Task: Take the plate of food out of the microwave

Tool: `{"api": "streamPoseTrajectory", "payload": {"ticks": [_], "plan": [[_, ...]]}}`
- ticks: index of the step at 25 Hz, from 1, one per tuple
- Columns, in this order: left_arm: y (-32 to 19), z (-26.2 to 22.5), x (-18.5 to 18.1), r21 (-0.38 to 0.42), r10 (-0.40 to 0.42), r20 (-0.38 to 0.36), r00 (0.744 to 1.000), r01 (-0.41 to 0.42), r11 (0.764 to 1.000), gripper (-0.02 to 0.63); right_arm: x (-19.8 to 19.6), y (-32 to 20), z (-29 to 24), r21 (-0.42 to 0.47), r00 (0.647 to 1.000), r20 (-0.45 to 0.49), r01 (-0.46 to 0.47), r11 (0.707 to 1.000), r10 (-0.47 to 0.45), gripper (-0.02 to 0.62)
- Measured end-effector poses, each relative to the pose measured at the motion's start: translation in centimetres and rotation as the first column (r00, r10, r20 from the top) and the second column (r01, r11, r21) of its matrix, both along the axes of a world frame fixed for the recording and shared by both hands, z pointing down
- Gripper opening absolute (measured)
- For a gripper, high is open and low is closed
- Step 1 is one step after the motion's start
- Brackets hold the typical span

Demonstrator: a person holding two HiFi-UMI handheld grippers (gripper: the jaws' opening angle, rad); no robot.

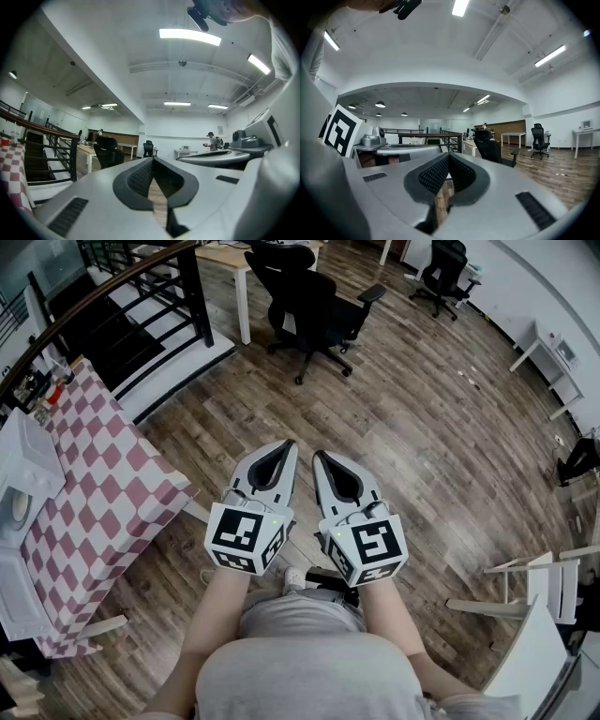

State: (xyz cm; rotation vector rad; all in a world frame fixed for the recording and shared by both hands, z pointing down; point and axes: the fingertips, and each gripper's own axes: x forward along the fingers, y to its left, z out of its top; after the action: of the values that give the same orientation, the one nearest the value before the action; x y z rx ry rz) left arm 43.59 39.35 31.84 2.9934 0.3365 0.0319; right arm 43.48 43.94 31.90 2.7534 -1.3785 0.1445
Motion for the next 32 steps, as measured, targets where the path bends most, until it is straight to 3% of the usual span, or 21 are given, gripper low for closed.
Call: {"api": "streamPoseTrajectory", "payload": {"ticks": [7,14,32], "plan": [[2.3,-0.1,0.4,0.002,0.008,-0.006,1.0,-0.008,1.0,0.003,-0.4,1.4,-0.7,0.01,0.998,-0.054,0.029,1.0,-0.029,0.026],[2.3,-0.5,0.0,0.004,-0.008,-0.011,1.0,0.008,1.0,0.003,-0.2,1.9,-1.0,0.027,0.999,-0.033,0.02,0.999,-0.019,0.026],[-6.1,-1.8,-4.8,0.018,-0.176,-0.025,0.984,0.176,0.984,0.003,-3.4,-6.2,-2.3,0.071,0.984,-0.034,0.174,0.982,-0.172,0.026]]}}
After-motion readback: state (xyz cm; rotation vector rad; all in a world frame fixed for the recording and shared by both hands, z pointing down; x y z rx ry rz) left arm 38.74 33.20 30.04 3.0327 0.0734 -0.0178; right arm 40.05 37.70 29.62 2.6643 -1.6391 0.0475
